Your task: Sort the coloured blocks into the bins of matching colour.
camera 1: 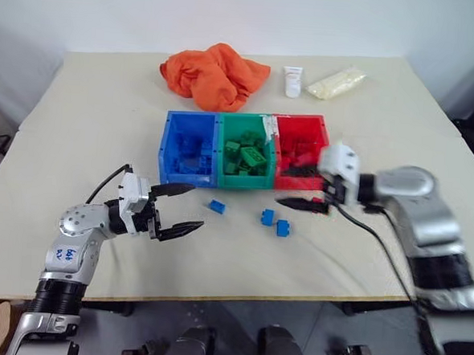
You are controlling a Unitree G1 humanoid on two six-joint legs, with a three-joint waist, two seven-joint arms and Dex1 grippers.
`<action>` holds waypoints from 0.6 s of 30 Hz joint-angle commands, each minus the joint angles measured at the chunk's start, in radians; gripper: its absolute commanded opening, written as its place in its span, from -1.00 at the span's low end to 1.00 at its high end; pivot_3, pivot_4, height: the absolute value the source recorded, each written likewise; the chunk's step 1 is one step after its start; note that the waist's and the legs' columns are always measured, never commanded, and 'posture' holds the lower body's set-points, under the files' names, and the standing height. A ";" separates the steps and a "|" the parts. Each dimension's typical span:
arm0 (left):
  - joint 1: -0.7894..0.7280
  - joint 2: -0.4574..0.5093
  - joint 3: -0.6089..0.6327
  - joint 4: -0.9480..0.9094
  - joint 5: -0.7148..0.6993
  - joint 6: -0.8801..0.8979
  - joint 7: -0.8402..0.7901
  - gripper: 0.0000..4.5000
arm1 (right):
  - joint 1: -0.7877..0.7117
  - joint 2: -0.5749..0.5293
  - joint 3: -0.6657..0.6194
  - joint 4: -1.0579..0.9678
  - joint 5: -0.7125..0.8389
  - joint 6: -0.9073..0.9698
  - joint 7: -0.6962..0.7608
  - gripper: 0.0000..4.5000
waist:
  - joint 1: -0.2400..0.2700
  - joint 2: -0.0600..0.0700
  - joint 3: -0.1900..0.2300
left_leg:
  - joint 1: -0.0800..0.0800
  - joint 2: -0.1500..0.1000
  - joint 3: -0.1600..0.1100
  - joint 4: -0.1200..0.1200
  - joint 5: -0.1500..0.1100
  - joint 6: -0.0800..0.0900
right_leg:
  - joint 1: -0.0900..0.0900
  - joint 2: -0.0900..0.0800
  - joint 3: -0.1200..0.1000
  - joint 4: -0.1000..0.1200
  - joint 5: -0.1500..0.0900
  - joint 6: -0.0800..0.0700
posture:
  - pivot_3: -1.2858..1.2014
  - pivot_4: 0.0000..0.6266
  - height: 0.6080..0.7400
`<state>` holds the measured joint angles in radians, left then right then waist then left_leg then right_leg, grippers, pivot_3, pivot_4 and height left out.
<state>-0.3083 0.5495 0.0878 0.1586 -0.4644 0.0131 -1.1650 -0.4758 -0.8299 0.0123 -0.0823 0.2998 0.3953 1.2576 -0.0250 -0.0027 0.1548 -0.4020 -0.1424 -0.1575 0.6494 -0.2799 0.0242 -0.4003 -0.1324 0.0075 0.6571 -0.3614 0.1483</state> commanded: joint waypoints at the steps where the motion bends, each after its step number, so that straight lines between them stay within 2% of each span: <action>1: -0.006 0.008 0.013 0.003 -0.001 -0.024 -0.019 1.00 | 0.132 -0.119 -0.118 -0.072 0.016 0.027 0.013 0.44 | 0.006 0.000 0.000 | 0.000 0.000 0.000 0.000 0.000 0.000 | 0.000 0.000 0.000 0.000 0.000 0.000 | 0.03 -0.52 1.00; 5: 0.003 0.008 0.010 -0.007 -0.007 -0.019 -0.032 1.00 | 0.280 -0.194 -0.216 -0.074 0.024 0.033 0.000 0.44 | 0.014 0.000 0.000 | 0.000 0.000 0.003 0.001 0.000 0.001 | 0.000 0.000 0.001 -0.001 0.000 0.000 | 0.03 -0.52 1.00; 7: 0.005 0.008 0.010 -0.010 -0.008 -0.016 -0.035 1.00 | 0.308 -0.202 -0.233 -0.071 0.026 0.032 -0.014 0.44 | 0.014 0.000 0.000 | 0.001 0.000 0.003 0.001 0.000 0.001 | 0.001 0.000 0.001 -0.001 0.000 0.000 | 0.03 -0.52 1.00; 18: -0.018 -0.003 0.001 -0.027 -0.013 0.000 -0.033 1.00 | 0.169 -0.033 -0.114 0.099 -0.024 -0.011 -0.174 0.44 | 0.024 0.000 0.000 | 0.001 0.000 0.004 0.002 0.000 0.001 | 0.002 0.000 0.001 -0.002 0.000 0.000 | 0.03 -0.52 1.00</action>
<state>-0.3113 0.5468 0.0869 0.1671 -0.4654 0.0131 -1.1946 -0.2927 -0.8637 -0.0968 0.0079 0.2810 0.4090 1.0984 -0.0013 -0.0032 0.1551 -0.4008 -0.1420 -0.1536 0.6510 -0.2801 0.0248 -0.3986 -0.1328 0.0090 0.6556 -0.3614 0.1483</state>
